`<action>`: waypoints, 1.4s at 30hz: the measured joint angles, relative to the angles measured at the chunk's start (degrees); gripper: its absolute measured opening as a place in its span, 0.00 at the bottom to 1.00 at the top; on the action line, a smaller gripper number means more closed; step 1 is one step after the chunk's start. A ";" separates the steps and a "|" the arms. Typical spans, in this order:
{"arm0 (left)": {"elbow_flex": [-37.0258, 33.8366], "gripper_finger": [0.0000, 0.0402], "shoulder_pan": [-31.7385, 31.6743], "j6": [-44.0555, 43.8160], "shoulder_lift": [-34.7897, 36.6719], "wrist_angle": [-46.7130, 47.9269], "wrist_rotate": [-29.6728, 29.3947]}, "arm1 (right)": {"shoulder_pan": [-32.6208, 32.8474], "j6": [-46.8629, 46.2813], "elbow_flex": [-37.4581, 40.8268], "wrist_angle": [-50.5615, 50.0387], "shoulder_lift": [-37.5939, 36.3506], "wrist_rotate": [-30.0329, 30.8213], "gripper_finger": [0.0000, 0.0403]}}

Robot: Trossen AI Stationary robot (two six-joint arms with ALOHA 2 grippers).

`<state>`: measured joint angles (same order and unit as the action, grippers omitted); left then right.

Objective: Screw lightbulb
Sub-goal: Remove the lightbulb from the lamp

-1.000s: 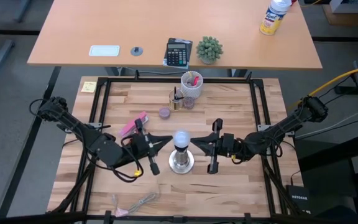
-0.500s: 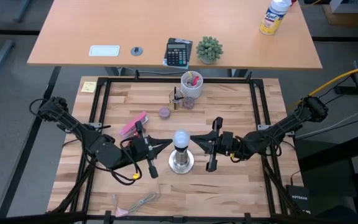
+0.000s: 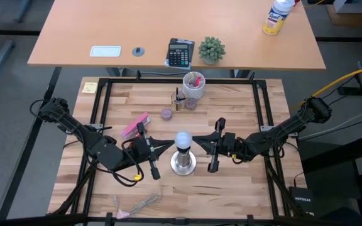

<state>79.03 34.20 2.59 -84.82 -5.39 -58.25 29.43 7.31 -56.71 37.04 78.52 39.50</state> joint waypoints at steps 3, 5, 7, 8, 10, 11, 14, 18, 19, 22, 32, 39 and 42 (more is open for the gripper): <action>0.00 0.01 0.00 -0.52 0.00 -0.01 0.95 | -0.33 0.00 0.00 -0.04 0.02 0.45 0.04; -0.01 0.01 0.00 -0.70 0.00 0.00 1.09 | -0.37 0.00 0.00 -0.04 0.04 0.47 0.04; -0.01 0.01 0.00 -0.70 0.00 -0.02 1.09 | -0.37 0.01 0.00 -0.07 0.07 0.52 0.04; -0.01 0.01 0.00 -0.70 0.00 -0.02 1.09 | -0.36 0.00 0.00 -0.07 0.07 0.54 0.04; -0.01 0.01 0.00 -0.70 0.00 -0.02 1.09 | -0.37 0.00 0.00 -0.07 0.07 0.54 0.04; 0.00 0.01 0.00 -0.70 0.00 -0.02 1.09 | -0.36 0.00 0.00 -0.07 0.07 0.56 0.04; -0.01 0.01 0.00 -0.70 0.00 -0.02 1.09 | -1.03 -0.48 0.00 -0.13 0.07 0.52 0.04; -0.01 0.01 0.00 -0.72 -0.02 0.01 1.09 | -2.21 -2.93 0.00 -1.62 0.07 0.16 0.04; -0.01 0.01 0.00 -0.70 -0.02 0.02 1.09 | -2.27 -3.19 0.00 -1.81 0.07 -0.25 0.04; -0.01 0.01 0.00 -0.72 -0.02 0.02 1.09 | -3.02 -4.15 0.00 -2.40 0.07 -0.83 0.04; -0.01 0.01 0.65 2.51 -0.02 -1.19 -1.74 | -3.14 -1.10 0.00 -2.83 -0.38 2.28 0.04; -0.01 0.01 2.11 9.93 -0.02 -6.11 -8.77 | 1.41 1.92 -0.02 -2.50 -4.66 4.49 0.04; 0.01 0.01 1.48 10.69 0.02 -6.00 -10.07 | 3.40 1.94 -0.02 -2.13 -5.03 3.82 0.04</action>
<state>79.05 35.67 13.28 -84.79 -11.38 -68.32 32.83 9.25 -56.73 34.91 73.49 43.31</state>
